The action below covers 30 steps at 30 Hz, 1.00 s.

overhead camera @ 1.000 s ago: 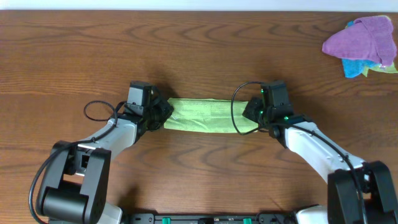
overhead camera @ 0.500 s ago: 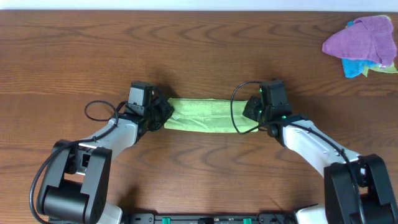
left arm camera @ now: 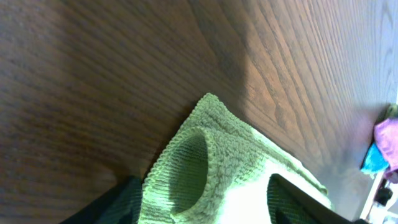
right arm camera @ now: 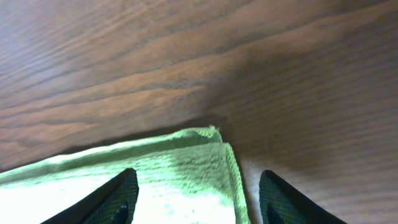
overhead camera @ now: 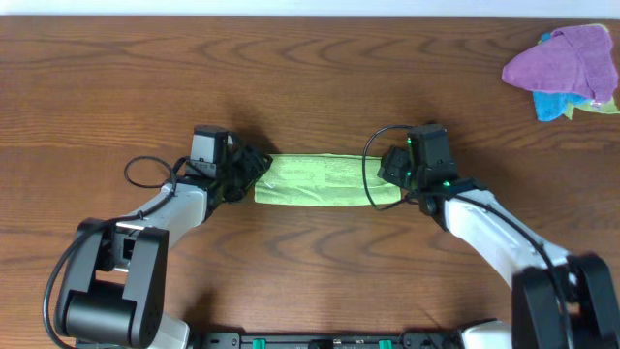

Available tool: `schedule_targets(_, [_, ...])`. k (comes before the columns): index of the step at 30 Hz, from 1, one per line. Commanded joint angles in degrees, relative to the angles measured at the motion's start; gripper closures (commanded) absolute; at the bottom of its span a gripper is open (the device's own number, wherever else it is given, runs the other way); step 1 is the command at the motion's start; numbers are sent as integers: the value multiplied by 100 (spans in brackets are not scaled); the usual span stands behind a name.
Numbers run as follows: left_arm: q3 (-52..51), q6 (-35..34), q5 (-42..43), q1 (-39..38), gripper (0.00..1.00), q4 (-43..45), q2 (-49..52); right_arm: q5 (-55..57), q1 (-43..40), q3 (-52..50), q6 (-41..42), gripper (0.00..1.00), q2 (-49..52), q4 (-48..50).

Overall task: Fold the cloth
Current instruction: 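Release the folded strip and lift both grippers away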

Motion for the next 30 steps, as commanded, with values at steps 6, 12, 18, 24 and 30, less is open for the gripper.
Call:
schedule_targets(6, [118, 330, 422, 315, 22, -216, -433, -13, -48, 107, 369, 33, -1158, -984])
schedule_targets(12, [125, 623, 459, 339, 18, -898, -1001, -527, -48, 107, 1005, 32, -1631, -1967])
schedule_targets(18, [507, 1130, 457, 323, 24, -2070, -1255, -1019, -48, 107, 1397, 34, -1650, -2452])
schedule_targets(24, [1421, 1641, -35, 111, 72, -3180, -1250, -1108, -48, 107, 1399, 34, -1650, -2483])
schedule_targets(30, [1687, 1633, -535, -267, 94, -3047, -1226, -1123, -48, 107, 1679, 29, -1650, -2594])
